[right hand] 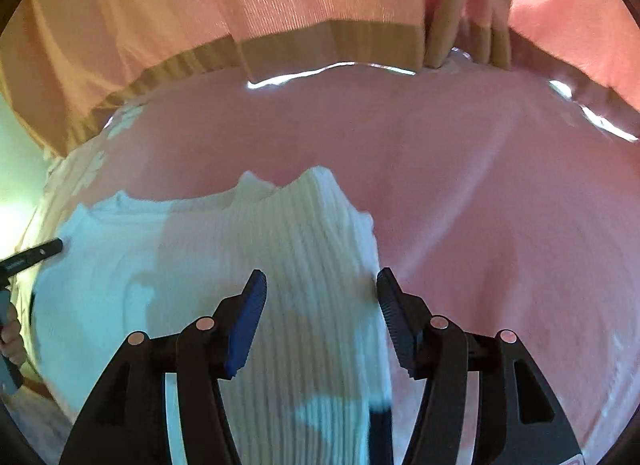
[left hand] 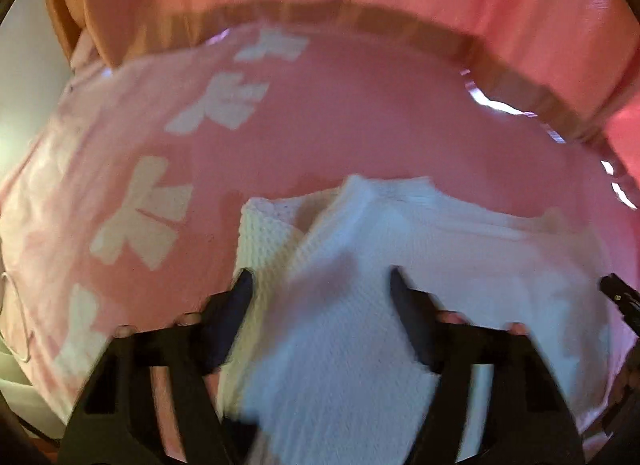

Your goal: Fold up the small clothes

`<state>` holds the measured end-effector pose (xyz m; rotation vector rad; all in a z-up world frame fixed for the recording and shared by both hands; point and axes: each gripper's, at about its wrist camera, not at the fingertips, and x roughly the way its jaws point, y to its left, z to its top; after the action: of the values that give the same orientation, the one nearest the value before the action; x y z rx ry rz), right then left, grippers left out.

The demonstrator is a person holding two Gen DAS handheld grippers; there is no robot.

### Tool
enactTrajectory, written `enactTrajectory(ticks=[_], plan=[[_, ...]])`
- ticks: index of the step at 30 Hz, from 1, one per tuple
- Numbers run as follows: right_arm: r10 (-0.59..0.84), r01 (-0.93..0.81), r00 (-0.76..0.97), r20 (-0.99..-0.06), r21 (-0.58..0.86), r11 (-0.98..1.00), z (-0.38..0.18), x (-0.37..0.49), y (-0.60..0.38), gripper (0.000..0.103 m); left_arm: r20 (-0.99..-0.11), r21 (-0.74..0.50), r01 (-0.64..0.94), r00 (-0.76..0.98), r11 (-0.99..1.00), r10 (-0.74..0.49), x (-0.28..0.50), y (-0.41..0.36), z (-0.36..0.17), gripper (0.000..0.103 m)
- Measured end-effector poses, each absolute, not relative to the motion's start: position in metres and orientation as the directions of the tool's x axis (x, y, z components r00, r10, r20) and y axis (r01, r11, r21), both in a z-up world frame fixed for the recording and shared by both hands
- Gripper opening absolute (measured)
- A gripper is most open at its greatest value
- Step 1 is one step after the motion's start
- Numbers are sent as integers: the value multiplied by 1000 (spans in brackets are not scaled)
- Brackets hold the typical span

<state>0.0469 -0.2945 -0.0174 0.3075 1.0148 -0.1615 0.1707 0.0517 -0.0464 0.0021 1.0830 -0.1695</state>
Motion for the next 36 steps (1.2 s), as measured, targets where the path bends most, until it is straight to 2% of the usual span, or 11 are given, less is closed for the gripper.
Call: enactTrajectory(ticks=[1,2,3,5,8,11,13,15,20,25,36], plan=[[25,274,519,-855,194,942,-24,52,-298,43,-885,-84,137,445,987,-137,176,54,-55,32],[31,279,524,-851,206,938,-27,54,-300,15,-888,-91,126,439,988,-138,179,56,-59,26],[36,283,537,-843,221,933,-26,55,-300,12,-884,-101,125,444,987,-147,178,57,-59,14],[66,278,607,-792,290,916,-10,51,-302,11,-862,-128,145,473,981,-182,175,60,-45,8],[43,254,669,-742,283,925,11,51,-297,11,-841,-100,136,517,986,-157,178,63,-36,8],[20,323,564,-826,243,915,-27,68,-307,12,-881,-79,104,459,992,-118,191,66,-58,9],[33,333,562,-826,263,906,-40,68,-309,11,-874,-33,118,478,992,-86,189,59,-61,10],[11,337,562,-827,241,910,-24,66,-302,21,-866,-13,138,494,990,-80,180,53,-50,12],[-3,225,675,-738,203,953,25,44,-265,22,-829,-31,168,546,985,-119,165,46,-30,13],[-3,240,547,-837,153,958,-31,56,-262,15,-872,28,144,488,989,-46,176,38,-61,13],[90,86,685,-723,203,975,45,10,-207,17,-836,43,168,546,985,-57,135,34,-39,25]])
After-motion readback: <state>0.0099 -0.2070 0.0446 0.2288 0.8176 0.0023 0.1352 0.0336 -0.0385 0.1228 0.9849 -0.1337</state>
